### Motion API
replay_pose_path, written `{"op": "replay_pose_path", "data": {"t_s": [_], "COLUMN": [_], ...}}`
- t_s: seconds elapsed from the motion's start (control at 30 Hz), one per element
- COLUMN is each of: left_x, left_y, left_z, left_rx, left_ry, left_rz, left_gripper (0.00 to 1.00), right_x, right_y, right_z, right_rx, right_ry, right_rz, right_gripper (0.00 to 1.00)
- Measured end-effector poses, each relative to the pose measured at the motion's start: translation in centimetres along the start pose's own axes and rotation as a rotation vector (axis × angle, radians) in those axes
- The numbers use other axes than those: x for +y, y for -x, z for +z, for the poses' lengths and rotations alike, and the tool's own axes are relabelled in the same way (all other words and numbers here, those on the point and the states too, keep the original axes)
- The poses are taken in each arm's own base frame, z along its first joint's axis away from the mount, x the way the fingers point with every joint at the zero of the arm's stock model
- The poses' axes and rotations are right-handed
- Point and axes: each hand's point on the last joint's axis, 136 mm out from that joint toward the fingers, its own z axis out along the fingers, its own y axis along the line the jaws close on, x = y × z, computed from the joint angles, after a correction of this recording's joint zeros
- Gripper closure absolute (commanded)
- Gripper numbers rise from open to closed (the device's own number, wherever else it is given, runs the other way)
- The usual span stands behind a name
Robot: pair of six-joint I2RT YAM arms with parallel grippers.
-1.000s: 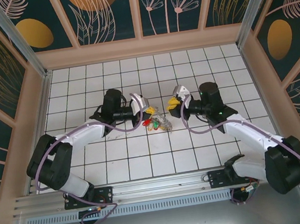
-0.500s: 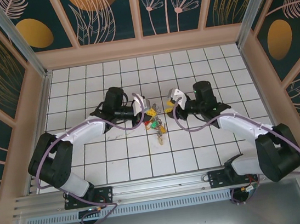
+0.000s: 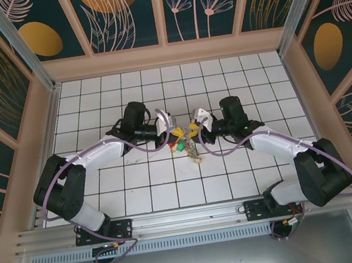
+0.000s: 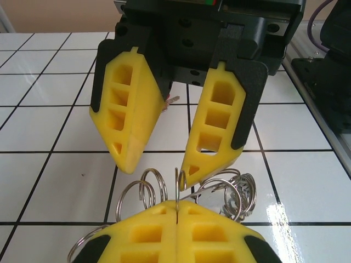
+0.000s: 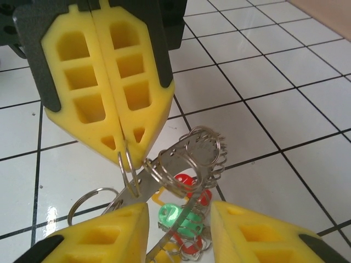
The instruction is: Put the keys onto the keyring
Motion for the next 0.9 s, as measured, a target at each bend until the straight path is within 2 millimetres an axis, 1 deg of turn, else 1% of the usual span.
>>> {"op": "replay_pose_path", "data": {"t_s": [0.23,0.3,0.37,0.43,0.57,0.6,0.63,0.77,0.8,0.9], "left_x": [-0.1,-0.1,0.0,0.1,0.2,0.2,0.3,0.3,0.3,0.5], "left_y": [-0.1,-0.1,-0.2,-0.2,-0.2,-0.1,0.0,0.2,0.2,0.4], "left_z": [0.0,0.0,0.1,0.1,0.1,0.1,0.1,0.1,0.1,0.1], "left_rx": [0.008,0.012,0.016,0.019,0.021,0.024,0.025,0.026,0.025,0.025], "left_ry": [-0.008,-0.011,-0.013,-0.014,-0.015,-0.016,-0.016,-0.022,-0.022,-0.017], "left_rz": [-0.003,-0.002,0.0,0.002,0.013,0.013,0.015,0.019,0.02,0.026], "left_gripper": [1.0,1.0,1.0,1.0,1.0,1.0,1.0,1.0,1.0,1.0], "right_x": [-0.4,-0.3,-0.2,-0.2,-0.1,-0.1,-0.2,-0.5,-0.6,-0.8], "right_y": [0.1,0.1,0.2,0.3,0.3,0.3,0.4,1.5,1.6,1.7], "right_z": [0.3,0.4,0.5,0.5,0.5,0.5,0.5,0.2,0.2,0.2], "right_rx": [-0.005,-0.006,-0.01,-0.014,-0.018,-0.018,-0.022,-0.052,-0.056,-0.06], "right_ry": [-0.001,0.005,0.017,0.026,0.041,0.044,0.049,0.064,0.067,0.093], "right_rz": [-0.005,-0.003,-0.003,0.001,0.01,0.013,0.017,0.023,0.036,0.079], "right_gripper": [0.65,0.72,0.73,0.79,0.83,0.88,0.9,0.93,0.95,0.96]}}
